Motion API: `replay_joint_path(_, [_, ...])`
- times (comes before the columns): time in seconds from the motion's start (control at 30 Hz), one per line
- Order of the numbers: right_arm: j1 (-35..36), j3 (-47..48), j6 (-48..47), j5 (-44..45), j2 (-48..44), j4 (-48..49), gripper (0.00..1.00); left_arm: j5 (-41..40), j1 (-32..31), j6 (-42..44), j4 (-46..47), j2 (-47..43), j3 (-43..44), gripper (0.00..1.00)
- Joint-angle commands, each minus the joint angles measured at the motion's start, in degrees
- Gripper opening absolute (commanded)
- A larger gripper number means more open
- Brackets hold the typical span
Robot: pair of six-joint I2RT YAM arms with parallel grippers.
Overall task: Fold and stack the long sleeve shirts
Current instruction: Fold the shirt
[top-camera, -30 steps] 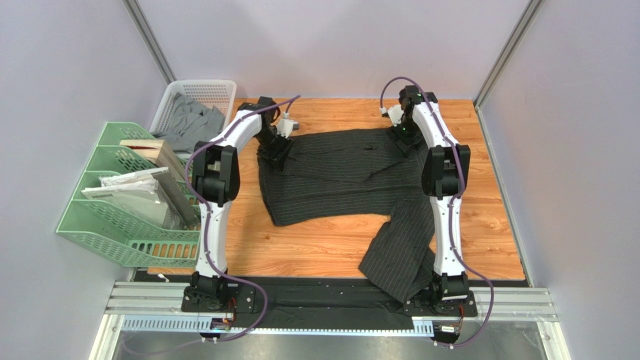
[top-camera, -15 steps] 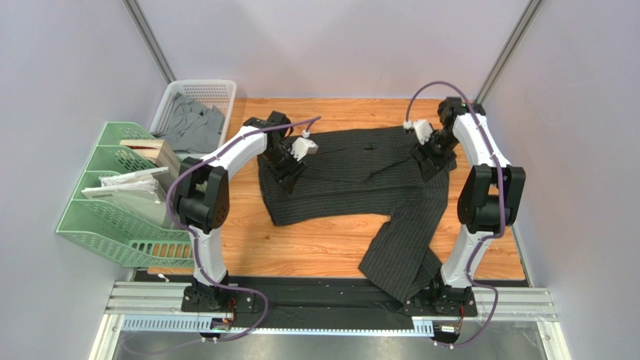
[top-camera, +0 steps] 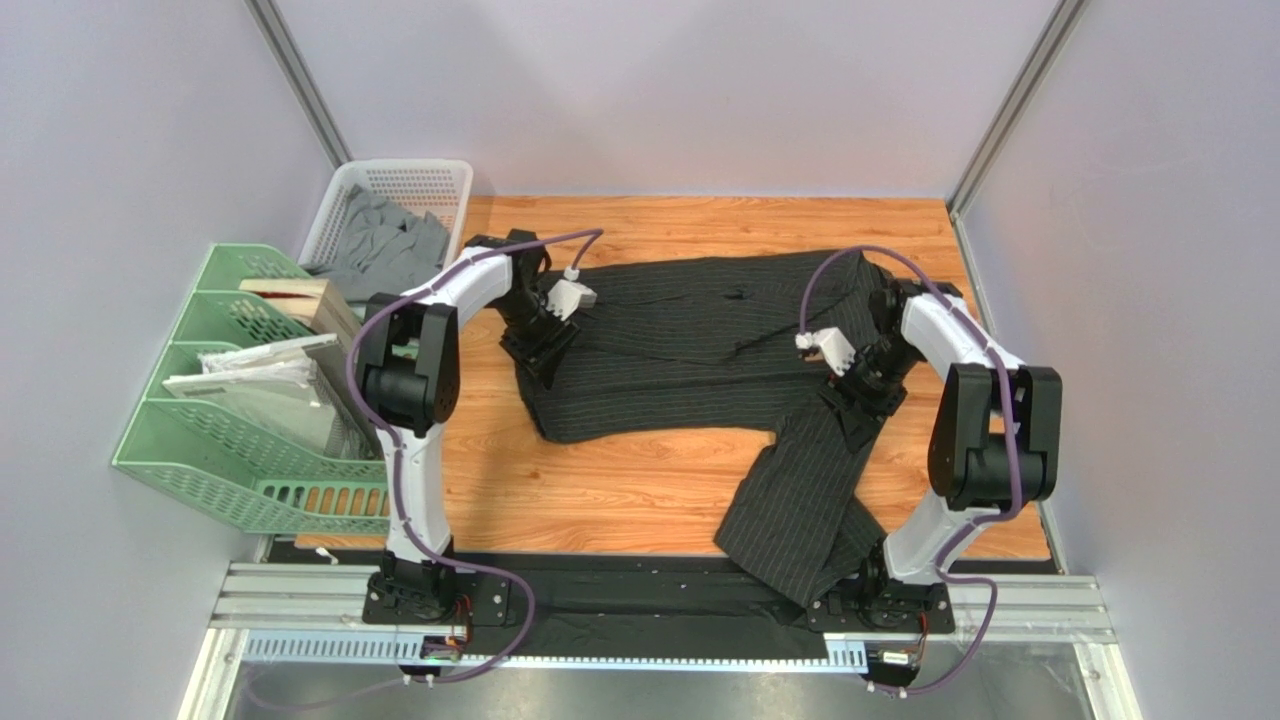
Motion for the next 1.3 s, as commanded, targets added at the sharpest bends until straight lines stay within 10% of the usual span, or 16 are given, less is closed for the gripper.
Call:
replay_joint_path(0.0, [1.05, -6.24, -2.9, -2.33, -5.48, 5.15, 0.7, 10.63, 0.09, 4.24, -0.17, -8.42, -3.39, 0.69])
replay_joint_path(0.33, [9.22, -20.75, 1.57, 8.47, -9.1, 24.05, 0.8, 14.72, 0.0, 8.73, 3.98, -27.94, -20.63, 0.78])
replay_joint_path(0.43, [9.22, -21.38, 3.16, 10.41, -6.38, 26.69, 0.75, 14.01, 0.0, 8.73, 4.24, -29.01, -22.13, 0.78])
replay_joint_path(0.77, [9.31, -15.14, 3.87, 4.01, -9.88, 16.34, 0.01, 13.57, 0.0, 11.01, 5.12, -29.71, -24.15, 0.75])
replay_joint_path(1.27, [9.49, -9.17, 4.48, 1.89, -13.49, 9.74, 0.0, 13.06, -3.15, 19.97, 5.99, -33.22, -28.62, 0.73])
